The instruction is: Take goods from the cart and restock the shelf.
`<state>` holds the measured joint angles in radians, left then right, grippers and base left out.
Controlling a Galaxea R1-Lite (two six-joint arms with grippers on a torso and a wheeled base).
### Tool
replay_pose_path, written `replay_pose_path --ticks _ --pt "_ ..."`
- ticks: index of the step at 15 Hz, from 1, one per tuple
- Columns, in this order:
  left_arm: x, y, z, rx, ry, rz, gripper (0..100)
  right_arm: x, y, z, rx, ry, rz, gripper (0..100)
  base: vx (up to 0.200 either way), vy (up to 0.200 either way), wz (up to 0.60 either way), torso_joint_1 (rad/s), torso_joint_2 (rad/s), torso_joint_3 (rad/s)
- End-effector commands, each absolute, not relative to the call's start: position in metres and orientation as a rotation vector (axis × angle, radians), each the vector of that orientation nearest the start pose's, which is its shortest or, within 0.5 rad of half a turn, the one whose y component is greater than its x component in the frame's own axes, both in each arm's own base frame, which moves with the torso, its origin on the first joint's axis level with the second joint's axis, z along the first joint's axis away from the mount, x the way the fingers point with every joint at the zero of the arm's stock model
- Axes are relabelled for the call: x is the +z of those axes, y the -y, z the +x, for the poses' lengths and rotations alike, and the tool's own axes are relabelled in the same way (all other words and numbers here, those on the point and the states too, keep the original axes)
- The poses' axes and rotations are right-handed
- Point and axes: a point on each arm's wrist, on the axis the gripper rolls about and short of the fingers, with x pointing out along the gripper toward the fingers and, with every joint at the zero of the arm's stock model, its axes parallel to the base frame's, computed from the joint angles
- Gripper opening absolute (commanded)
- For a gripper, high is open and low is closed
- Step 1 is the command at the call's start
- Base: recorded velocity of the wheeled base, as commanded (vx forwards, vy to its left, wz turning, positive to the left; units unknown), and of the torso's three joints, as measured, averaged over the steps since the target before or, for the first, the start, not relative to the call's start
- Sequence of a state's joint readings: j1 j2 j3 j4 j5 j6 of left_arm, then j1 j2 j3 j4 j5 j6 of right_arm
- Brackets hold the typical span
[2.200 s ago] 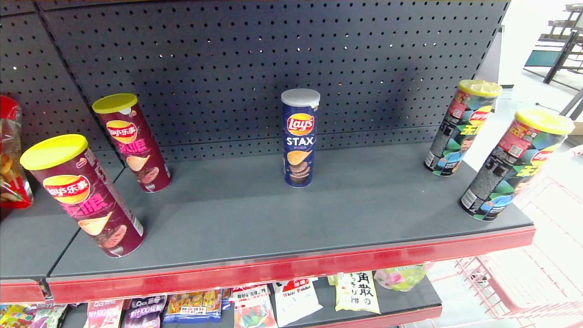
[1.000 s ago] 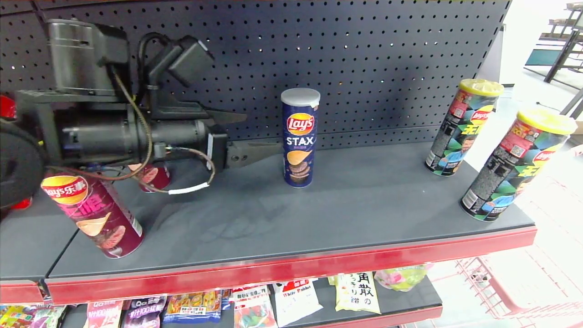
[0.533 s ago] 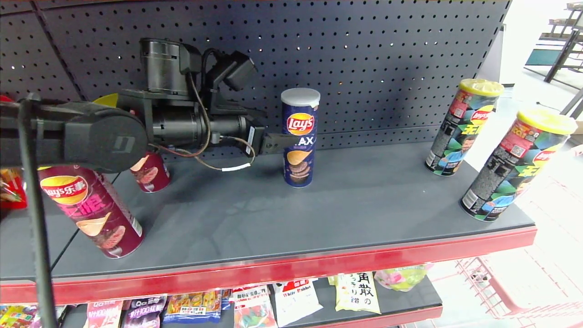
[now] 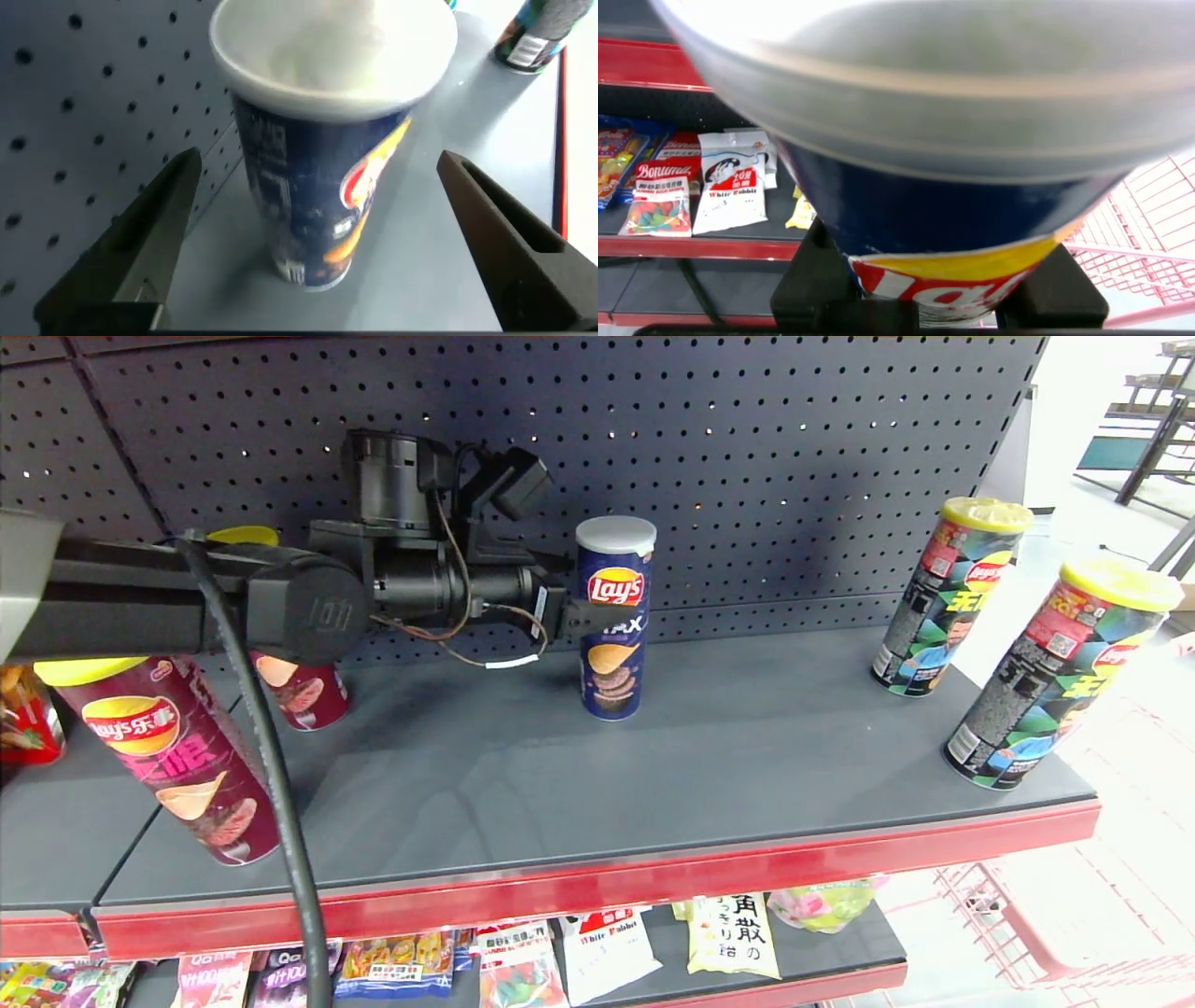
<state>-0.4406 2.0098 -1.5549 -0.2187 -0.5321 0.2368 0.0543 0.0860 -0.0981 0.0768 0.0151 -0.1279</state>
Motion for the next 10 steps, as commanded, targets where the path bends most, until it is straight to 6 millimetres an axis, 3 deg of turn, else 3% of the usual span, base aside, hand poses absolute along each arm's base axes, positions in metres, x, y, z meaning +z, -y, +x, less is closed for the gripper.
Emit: replay_pose_path --ticks 1,10 --pt "0.234 0.187 0.380 -1.015 -0.131 0.198 100 0.097 0.001 -0.023 0.073 -0.061 -0.130 0 0.000 0.000 0.00 0.000 0.00 0.000" --pt "0.229 0.197 0.406 -1.109 -0.079 0.184 100 0.097 0.001 -0.023 0.072 -0.066 -0.130 0 0.000 0.000 0.00 0.000 0.00 0.000"
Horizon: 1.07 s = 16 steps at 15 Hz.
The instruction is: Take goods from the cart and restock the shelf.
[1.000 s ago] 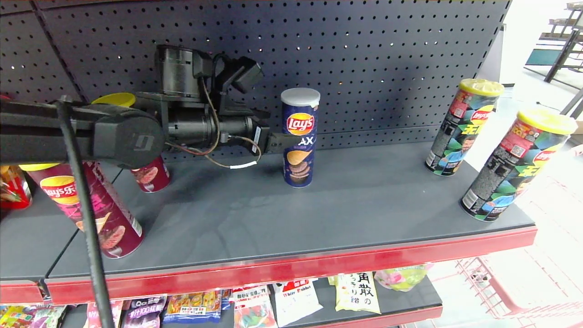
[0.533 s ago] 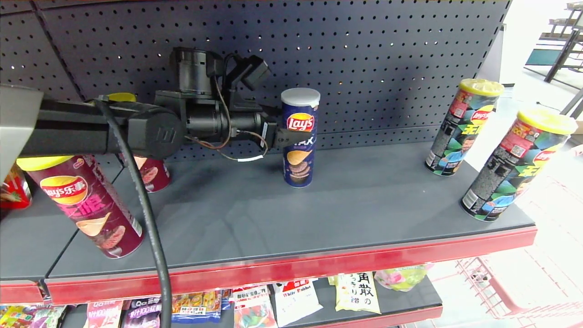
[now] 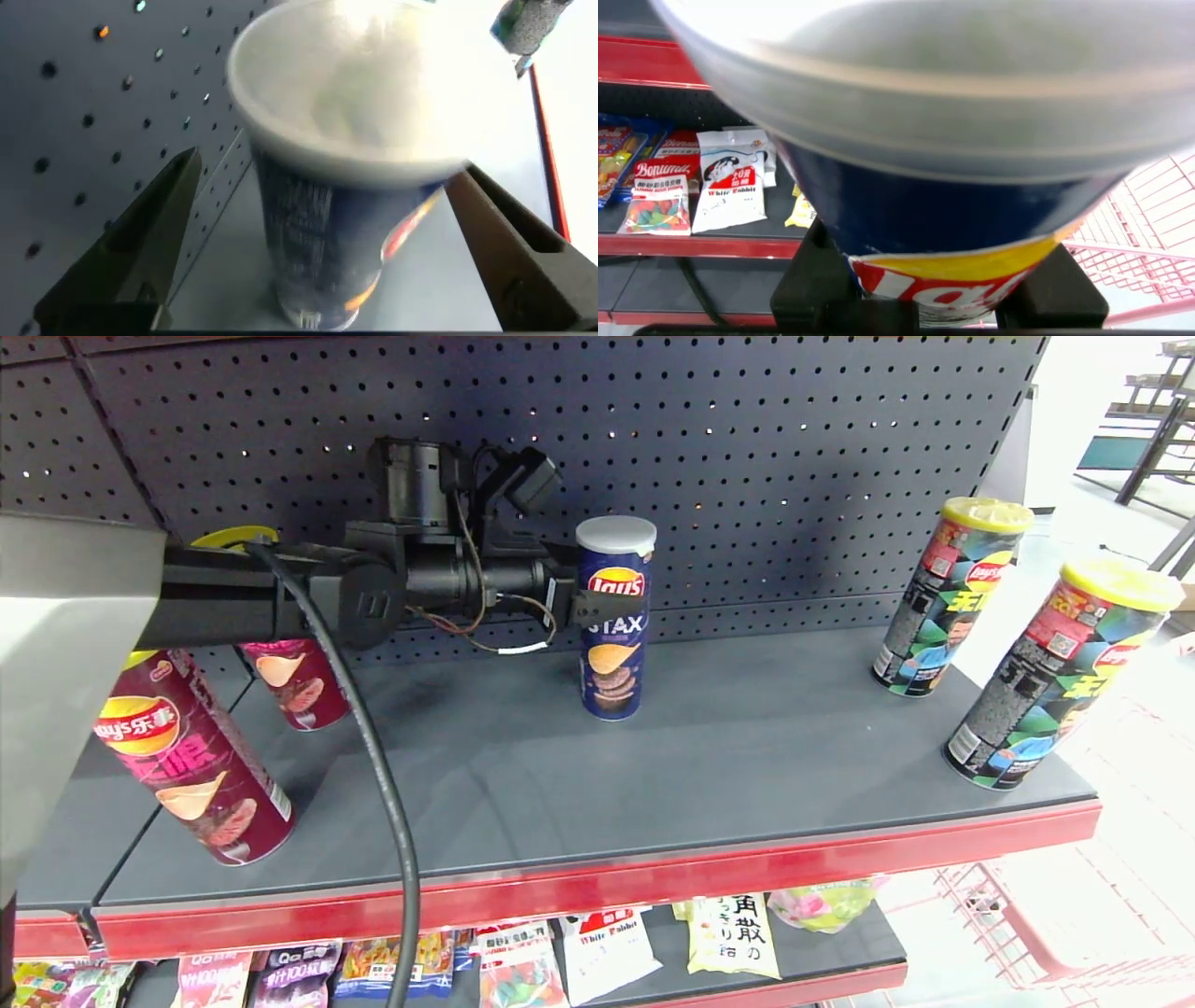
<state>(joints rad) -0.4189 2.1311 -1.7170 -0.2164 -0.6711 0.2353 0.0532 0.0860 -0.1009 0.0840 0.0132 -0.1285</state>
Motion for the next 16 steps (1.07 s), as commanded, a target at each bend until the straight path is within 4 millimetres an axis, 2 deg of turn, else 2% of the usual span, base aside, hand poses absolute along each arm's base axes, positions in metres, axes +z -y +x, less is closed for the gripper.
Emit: replay_pose_path --ticks 1,9,10,16 --pt "0.227 0.199 0.408 -1.113 -0.083 0.181 100 0.097 0.001 -0.023 0.070 -0.066 -0.130 0 0.000 0.000 0.00 0.000 0.00 0.000" --pt "0.225 0.207 0.424 -1.130 -0.045 0.183 100 0.096 0.001 -0.023 0.064 -0.082 -0.131 0 0.000 0.000 0.00 0.000 0.00 0.000" --pt "0.220 0.208 0.425 -1.132 -0.052 0.183 0 0.095 0.001 -0.023 0.065 -0.083 -0.131 0 0.000 0.000 0.00 0.000 0.00 0.000" --pt "0.221 0.211 0.423 -1.140 -0.055 0.181 0 0.094 0.001 -0.023 0.066 -0.090 -0.131 0 0.000 0.000 0.00 0.000 0.00 0.000"
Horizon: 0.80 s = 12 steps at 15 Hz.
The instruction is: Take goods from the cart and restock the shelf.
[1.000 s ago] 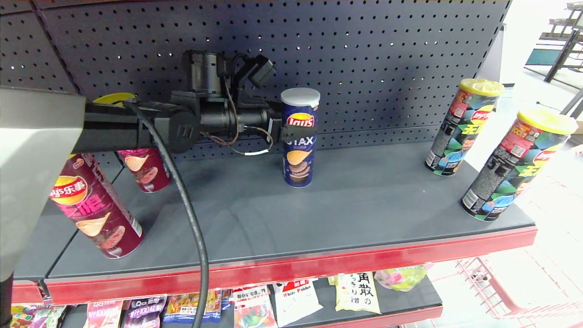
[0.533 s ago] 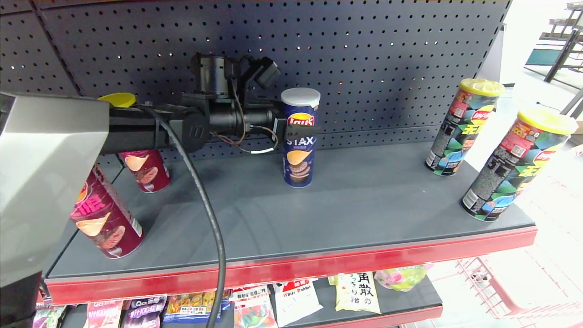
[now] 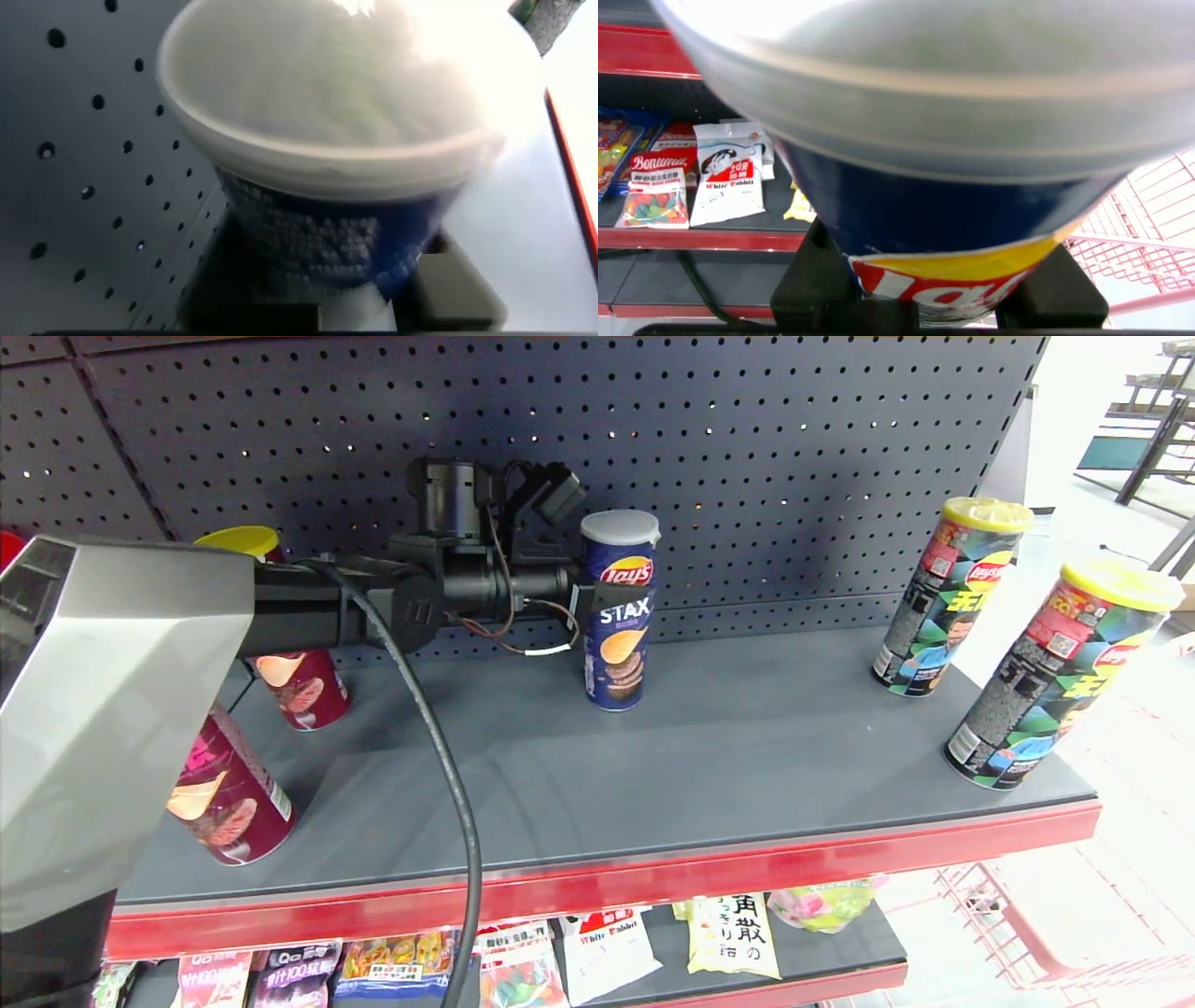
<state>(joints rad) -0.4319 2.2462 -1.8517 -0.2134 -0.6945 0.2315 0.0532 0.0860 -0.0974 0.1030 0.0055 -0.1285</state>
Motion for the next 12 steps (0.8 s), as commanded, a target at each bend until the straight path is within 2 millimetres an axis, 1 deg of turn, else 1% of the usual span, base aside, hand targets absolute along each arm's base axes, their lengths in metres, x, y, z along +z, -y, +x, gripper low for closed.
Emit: replay_pose_path --ticks 1,2,3,4,5,7,9,11,12 --pt "0.223 0.211 0.422 -1.140 -0.049 0.182 0 0.094 0.001 -0.023 0.066 -0.090 -0.131 0 0.000 0.000 0.00 0.000 0.00 0.000" --pt "0.225 0.211 0.422 -1.141 -0.045 0.183 0 0.094 0.001 -0.023 0.066 -0.090 -0.131 0 0.000 0.000 0.00 0.000 0.00 0.000" --pt "0.230 0.209 0.419 -1.144 -0.034 0.183 0 0.093 0.001 -0.023 0.064 -0.091 -0.131 0 0.000 0.000 0.00 0.000 0.00 0.000" --pt "0.242 0.207 0.411 -1.172 -0.012 0.182 0 0.093 0.001 -0.023 0.064 -0.094 -0.131 0 0.000 0.000 0.00 0.000 0.00 0.000" --pt "0.247 0.205 0.405 -1.182 -0.008 0.181 0 0.093 0.001 -0.023 0.064 -0.093 -0.131 0 0.000 0.000 0.00 0.000 0.00 0.000" --pt "0.256 0.202 0.383 -1.214 -0.015 0.179 0 0.093 0.001 -0.023 0.064 -0.094 -0.131 0 0.000 0.000 0.00 0.000 0.00 0.000" --pt "0.257 0.198 0.358 -1.258 -0.047 0.171 0 0.093 0.001 -0.023 0.066 -0.094 -0.131 0 0.000 0.000 0.00 0.000 0.00 0.000" --pt "0.253 0.197 0.337 -1.293 -0.082 0.166 0 0.093 0.001 -0.023 0.066 -0.094 -0.131 0 0.000 0.000 0.00 0.000 0.00 0.000" --pt "0.247 0.197 0.325 -1.317 -0.098 0.162 0 0.093 0.001 -0.023 0.066 -0.091 -0.131 0 0.000 0.000 0.00 0.000 0.00 0.000"
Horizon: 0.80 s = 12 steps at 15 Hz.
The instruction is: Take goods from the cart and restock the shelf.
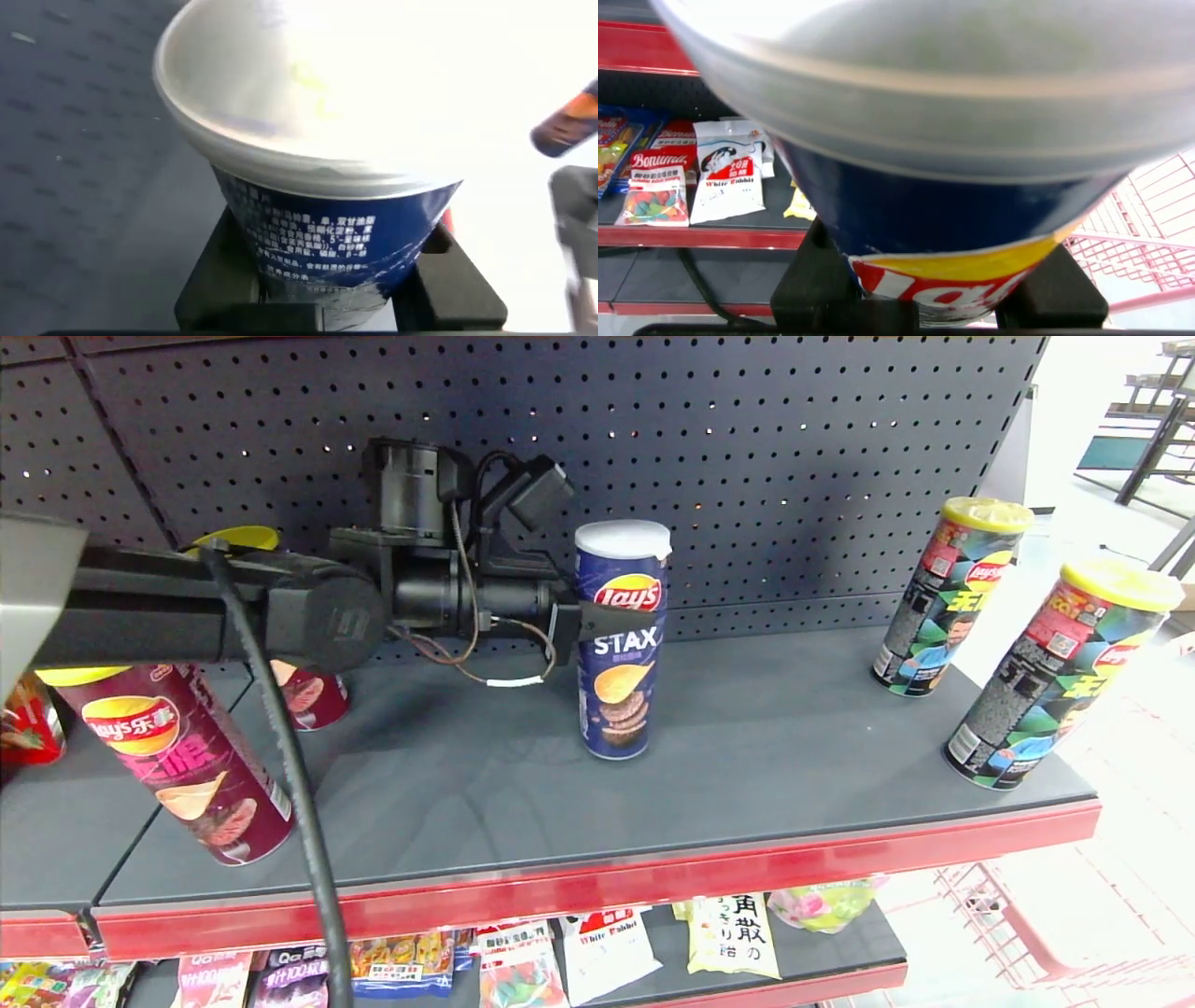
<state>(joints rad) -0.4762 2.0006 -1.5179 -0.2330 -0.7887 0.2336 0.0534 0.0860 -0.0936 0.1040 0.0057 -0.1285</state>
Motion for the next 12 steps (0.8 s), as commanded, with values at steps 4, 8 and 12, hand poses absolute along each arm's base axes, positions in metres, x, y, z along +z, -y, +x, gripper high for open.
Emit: replay_pose_path --ticks 4,8,12 --pt "0.222 0.190 0.305 -1.343 -0.086 0.160 0 0.093 0.001 -0.023 0.069 -0.089 -0.131 0 0.000 0.000 0.00 0.000 0.00 0.000" --pt "0.211 0.184 0.289 -1.350 -0.119 0.156 0 0.094 0.001 -0.023 0.067 -0.088 -0.131 0 0.000 0.000 0.00 0.000 0.00 0.000" --pt "0.207 0.183 0.286 -1.349 -0.095 0.157 0 0.094 0.001 -0.023 0.067 -0.088 -0.131 0 0.000 0.000 0.00 0.000 0.00 0.000"
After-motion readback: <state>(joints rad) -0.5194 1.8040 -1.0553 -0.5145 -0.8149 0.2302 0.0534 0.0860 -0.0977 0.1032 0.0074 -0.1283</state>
